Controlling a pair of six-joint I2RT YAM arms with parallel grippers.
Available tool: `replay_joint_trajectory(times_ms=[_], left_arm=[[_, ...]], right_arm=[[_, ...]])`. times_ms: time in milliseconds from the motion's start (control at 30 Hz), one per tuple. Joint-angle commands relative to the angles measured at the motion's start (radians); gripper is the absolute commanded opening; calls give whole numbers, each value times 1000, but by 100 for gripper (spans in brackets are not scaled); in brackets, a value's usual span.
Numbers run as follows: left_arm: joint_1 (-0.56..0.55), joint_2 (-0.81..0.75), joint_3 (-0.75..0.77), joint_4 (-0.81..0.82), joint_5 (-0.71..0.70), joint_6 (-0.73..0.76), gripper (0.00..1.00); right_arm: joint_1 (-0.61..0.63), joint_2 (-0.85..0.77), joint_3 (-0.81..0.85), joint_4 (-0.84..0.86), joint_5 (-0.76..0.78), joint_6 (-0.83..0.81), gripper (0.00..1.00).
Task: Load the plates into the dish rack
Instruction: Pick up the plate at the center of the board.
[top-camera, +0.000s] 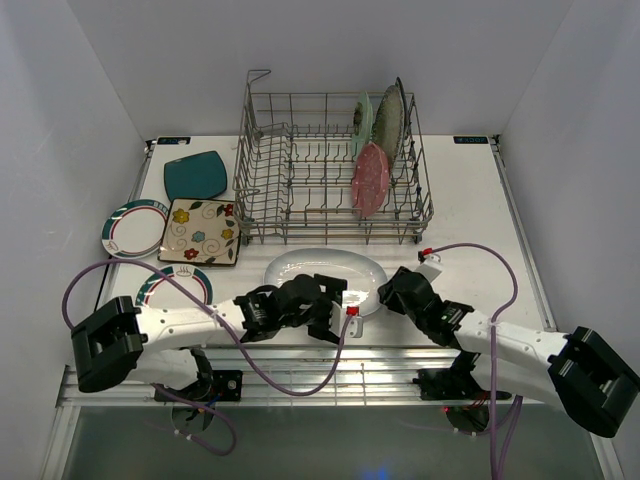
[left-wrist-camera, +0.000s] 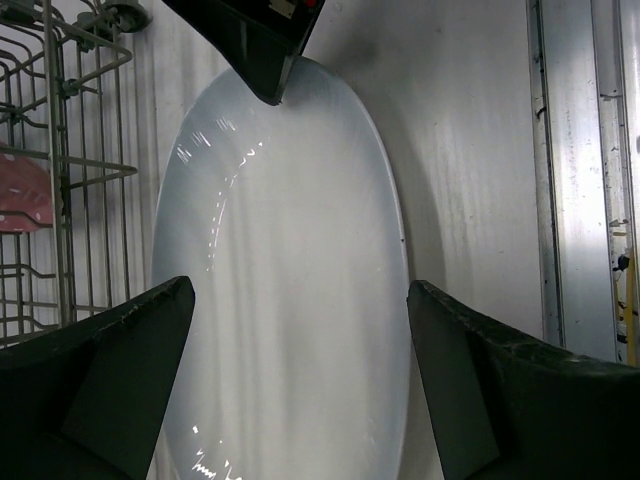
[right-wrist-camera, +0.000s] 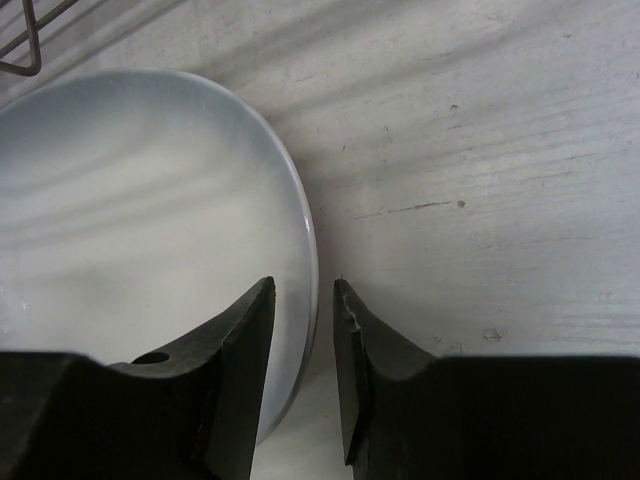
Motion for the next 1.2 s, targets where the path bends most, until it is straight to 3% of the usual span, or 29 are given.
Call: replay_joint_trajectory(times_ms=[0,67,133,200,533,1000,1167], left_arm=[[-20,14,-19,27,-13,-5,98],[-24,25,-25,32,-19,-4,98],[-27,33,-34,43,-26,-4,98],[-27,45,-39,49,-33,1,98],[-53,142,-36,89,-137,1,96],[-56,202,-30,142,-216,-13,72],[-57,202,-42,168,-231,-7,56]], right_arm=[[-9,20,33,80,-21,-13,36],[-11,33,41,84,-30,-19,31],[-14,43,46,84,-38,-16,16],[-14,47,47,90,-45,-17,12],[-15,31,41,90,-49,-17,8],[-14,-17,20,89,-47,-20,8],[-14,-17,18,89,-53,-16,8]])
